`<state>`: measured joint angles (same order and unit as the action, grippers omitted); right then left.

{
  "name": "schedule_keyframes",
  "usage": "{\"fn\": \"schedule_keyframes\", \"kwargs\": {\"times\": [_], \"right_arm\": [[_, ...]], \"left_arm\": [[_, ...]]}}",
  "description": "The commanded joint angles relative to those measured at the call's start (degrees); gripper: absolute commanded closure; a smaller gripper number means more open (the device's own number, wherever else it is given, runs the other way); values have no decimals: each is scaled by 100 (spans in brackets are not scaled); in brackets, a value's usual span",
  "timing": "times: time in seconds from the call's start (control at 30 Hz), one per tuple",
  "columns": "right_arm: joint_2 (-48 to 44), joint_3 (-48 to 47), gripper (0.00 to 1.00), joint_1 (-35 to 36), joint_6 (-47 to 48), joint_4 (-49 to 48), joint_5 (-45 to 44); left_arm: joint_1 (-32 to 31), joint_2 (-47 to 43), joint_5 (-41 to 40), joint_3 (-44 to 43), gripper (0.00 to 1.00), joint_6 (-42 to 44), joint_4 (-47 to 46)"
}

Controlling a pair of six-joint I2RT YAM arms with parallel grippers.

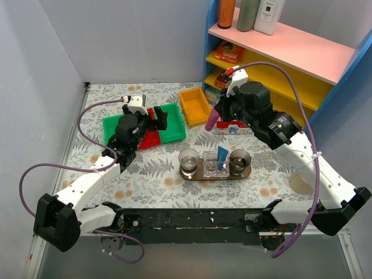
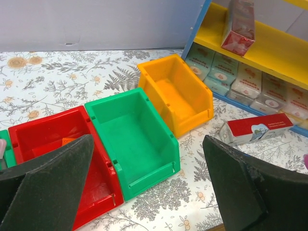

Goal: Prepare toiletry sets of a toothbrush and toothpaste on the tray

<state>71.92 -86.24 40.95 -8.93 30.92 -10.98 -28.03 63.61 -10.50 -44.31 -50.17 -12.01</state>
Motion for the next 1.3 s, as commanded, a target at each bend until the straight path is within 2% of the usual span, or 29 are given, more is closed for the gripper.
{"fn": "schedule_keyframes", "kwargs": {"times": [0.0, 0.33, 0.6, 0.73, 1.27], "right_arm": [[-275, 19, 99, 10, -425, 344, -88], [-451, 186, 99, 193, -978, 880, 202], [-434, 388, 99, 484, -1287, 1004, 70], [-372, 441, 99, 624, -1357, 1144, -263], [-530, 1056, 99, 801, -1612, 644, -809]], "left_arm": [[8, 107, -137, -156, 2, 16, 67], [8, 239, -180, -130, 2, -45, 41], [8, 292, -180, -130, 2, -54, 41], [8, 257, -189, -95, 2, -54, -3], [-1, 318, -137, -112, 2, -54, 32]]}}
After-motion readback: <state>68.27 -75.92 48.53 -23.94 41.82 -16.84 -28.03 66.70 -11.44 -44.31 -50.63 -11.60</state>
